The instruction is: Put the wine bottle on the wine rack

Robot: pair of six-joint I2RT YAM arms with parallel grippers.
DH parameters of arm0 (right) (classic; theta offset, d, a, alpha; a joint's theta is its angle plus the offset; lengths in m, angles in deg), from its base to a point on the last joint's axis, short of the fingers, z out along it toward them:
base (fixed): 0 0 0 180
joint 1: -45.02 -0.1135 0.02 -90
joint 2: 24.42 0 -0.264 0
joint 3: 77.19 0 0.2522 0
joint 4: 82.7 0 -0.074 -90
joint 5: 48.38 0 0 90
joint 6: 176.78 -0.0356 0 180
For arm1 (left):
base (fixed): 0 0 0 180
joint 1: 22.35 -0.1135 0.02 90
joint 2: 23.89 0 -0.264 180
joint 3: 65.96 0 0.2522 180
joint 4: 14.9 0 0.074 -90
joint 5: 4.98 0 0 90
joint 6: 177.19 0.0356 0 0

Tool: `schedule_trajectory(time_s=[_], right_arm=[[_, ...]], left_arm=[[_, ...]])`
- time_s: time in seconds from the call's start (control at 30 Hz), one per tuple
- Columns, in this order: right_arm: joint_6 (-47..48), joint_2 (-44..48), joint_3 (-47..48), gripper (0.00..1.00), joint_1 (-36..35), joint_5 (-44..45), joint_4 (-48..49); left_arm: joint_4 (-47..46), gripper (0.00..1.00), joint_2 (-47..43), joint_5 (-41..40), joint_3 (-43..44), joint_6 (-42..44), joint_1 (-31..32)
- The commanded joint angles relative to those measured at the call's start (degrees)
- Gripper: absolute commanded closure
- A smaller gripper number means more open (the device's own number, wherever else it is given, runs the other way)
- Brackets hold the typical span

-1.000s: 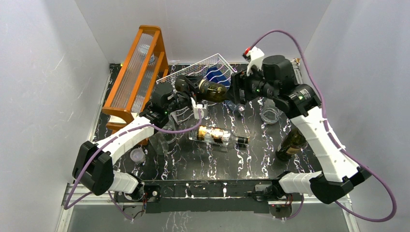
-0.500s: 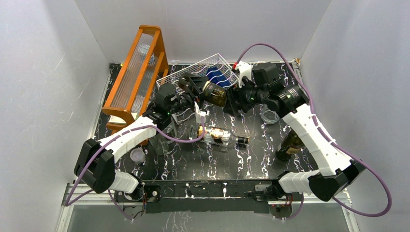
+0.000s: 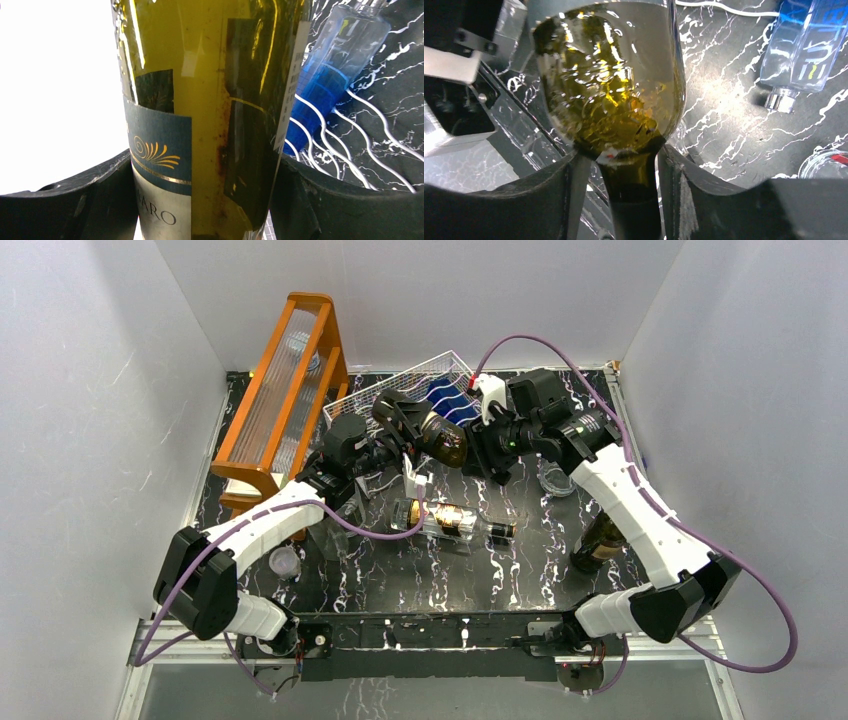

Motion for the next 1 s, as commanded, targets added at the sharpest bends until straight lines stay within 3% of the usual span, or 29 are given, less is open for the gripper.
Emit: schedule_trajectory(time_s=[0.0, 0.1, 0.2, 0.57, 0.73, 0.8, 0.87, 0.9, 0.97], right_arm=[[-0.20, -1.43, 0.99, 0.36, 0.07, 0.18, -1.49], [-0.19, -0.91, 0.26, 0.30, 0.08, -0.07, -1.16], [0.03, -0.38, -0.43, 0.37, 0.04, -0.16, -0.86], [-1.08, 0.67, -0.41, 0.97, 0.08, 3.16, 1.01], [-2.62, 2.65, -0.56, 1.00, 0.08, 7.90, 4.07], [-2.82, 3.93, -0.83, 1.00, 0.09, 9.57, 5.84], [-3.08, 5.56, -1.16, 1.00, 0.05, 10.63, 8.09], [-3.24, 6.13, -1.34, 1.00, 0.06, 11.09, 9.22], [-3.70, 7.68, -1.67, 1.00, 0.07, 12.70, 10.90]], left_arm=[[-6.02, 1.00, -2.32, 2.12, 4.19, -0.02, 0.40], [-5.68, 1.00, -1.95, 1.66, 4.71, -0.39, 0.34], [-4.00, 1.00, -1.94, 1.61, 5.98, -1.46, 0.36], [2.54, 1.00, -1.94, 0.25, 8.77, -4.83, 0.37], [8.25, 0.99, -2.06, 0.80, 10.82, -7.48, 0.35], [7.74, 0.81, -2.42, 0.96, 9.99, -8.35, 0.35], [6.40, 0.41, -2.70, 0.83, 8.88, -9.14, 0.35], [5.60, 0.26, -2.77, 0.62, 8.31, -9.78, 0.35], [4.48, 0.11, -2.82, -0.02, 7.31, -10.25, 0.36]])
